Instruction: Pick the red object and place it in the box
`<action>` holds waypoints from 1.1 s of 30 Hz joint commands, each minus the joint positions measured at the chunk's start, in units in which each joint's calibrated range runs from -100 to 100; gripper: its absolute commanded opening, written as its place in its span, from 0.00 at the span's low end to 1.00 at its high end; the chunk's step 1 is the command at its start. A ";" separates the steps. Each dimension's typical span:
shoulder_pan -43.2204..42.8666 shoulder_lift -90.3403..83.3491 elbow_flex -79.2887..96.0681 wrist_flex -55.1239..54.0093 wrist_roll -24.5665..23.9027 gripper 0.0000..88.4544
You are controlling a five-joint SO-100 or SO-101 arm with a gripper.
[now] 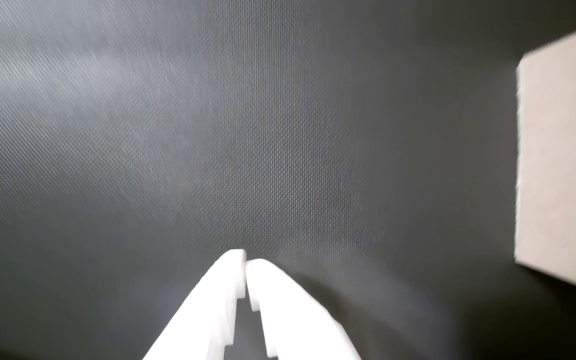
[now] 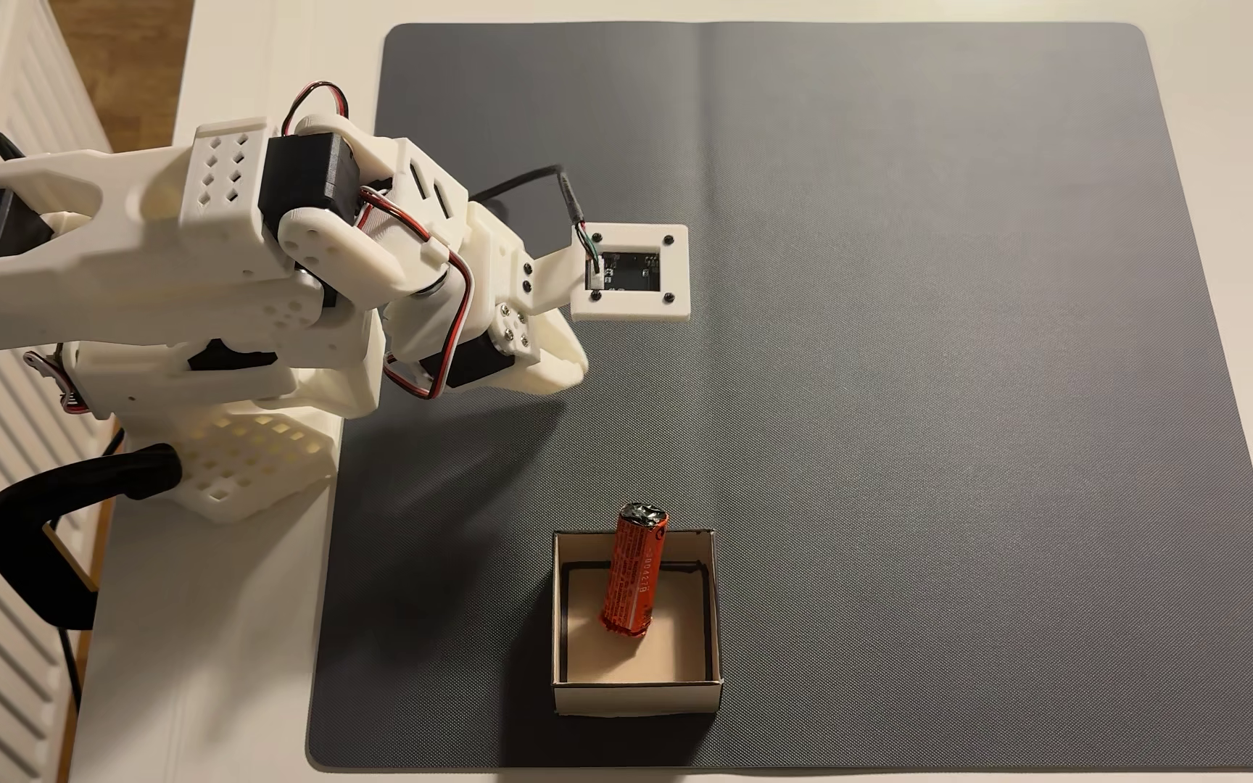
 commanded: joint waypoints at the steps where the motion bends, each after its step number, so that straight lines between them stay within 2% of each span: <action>1: 0.37 -0.36 0.73 3.69 -0.04 0.01; 33: 0.00 -0.36 0.73 4.66 0.28 0.01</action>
